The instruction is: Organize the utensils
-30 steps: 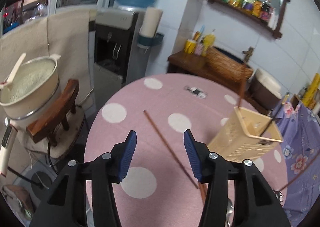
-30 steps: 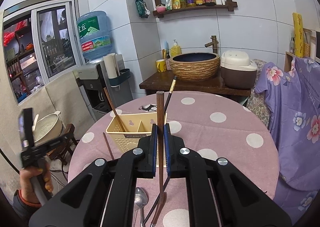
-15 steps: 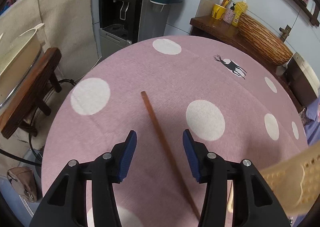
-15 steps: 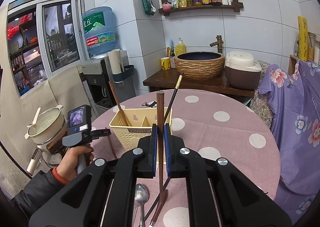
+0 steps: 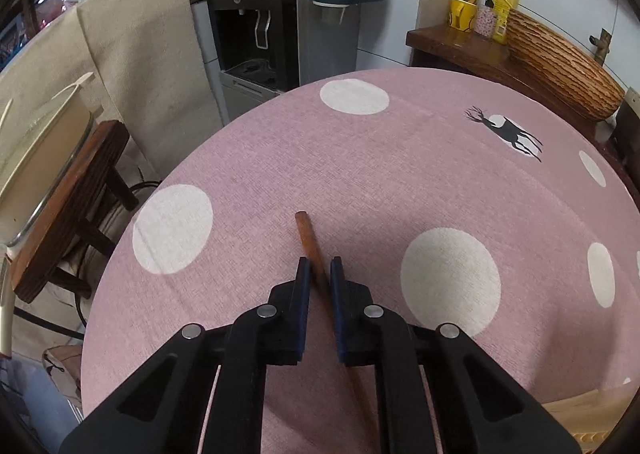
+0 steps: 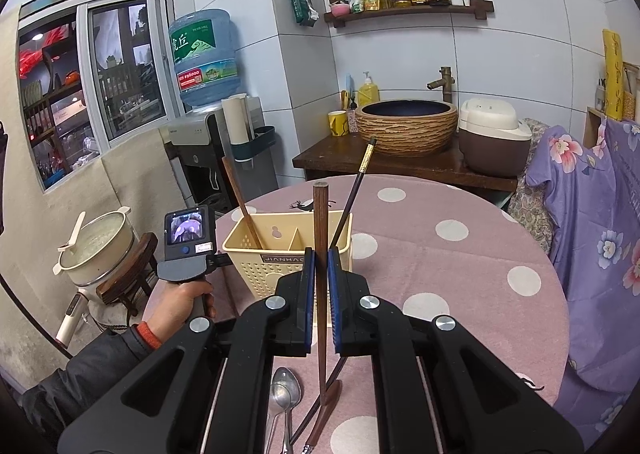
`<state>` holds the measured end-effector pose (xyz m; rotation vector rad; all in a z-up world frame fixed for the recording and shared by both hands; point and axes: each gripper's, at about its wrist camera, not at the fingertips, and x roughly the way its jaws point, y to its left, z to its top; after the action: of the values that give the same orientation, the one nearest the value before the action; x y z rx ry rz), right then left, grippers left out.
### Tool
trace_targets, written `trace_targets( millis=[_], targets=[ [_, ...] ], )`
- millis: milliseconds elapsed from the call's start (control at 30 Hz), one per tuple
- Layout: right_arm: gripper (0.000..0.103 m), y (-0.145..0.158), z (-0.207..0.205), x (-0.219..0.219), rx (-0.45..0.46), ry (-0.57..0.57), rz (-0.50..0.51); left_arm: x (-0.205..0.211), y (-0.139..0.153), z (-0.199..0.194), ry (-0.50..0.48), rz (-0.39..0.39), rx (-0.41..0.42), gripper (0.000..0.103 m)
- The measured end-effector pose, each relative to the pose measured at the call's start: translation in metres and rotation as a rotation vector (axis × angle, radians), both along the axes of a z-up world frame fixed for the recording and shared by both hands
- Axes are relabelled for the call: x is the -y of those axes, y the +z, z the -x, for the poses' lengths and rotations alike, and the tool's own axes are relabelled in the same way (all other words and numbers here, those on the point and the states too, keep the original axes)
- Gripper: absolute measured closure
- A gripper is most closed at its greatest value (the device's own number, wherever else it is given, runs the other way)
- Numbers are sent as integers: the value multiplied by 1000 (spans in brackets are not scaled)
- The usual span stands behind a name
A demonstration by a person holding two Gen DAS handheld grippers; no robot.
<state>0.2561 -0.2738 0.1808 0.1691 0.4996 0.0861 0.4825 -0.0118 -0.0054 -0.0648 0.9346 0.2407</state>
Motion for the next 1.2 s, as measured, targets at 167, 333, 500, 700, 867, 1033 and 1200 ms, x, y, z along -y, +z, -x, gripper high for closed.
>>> trace_targets(
  millis=[167, 333, 500, 700, 867, 1033, 1200],
  targets=[
    [96, 0, -1, 0, 0, -4, -5, -1, 1, 0, -13, 28, 11, 95],
    [96, 2, 2, -1, 13, -6, -6, -3, 16, 18, -55, 85, 61, 95],
    [96, 7, 9, 1, 37, -6, -14, -6, 59, 62, -139, 178, 166, 95],
    [96, 14, 22, 1, 61, -4, -17, -4, 118, 128, -257, 209, 331, 95],
    [96, 20, 33, -1, 81, -3, -20, -6, 141, 165, -310, 231, 393, 95],
    [96, 26, 42, -6, 95, 2, -14, -8, 149, 187, -337, 228, 419, 95],
    [96, 31, 44, -8, 110, -3, -2, -9, 161, 198, -354, 236, 443, 95]
  ],
)
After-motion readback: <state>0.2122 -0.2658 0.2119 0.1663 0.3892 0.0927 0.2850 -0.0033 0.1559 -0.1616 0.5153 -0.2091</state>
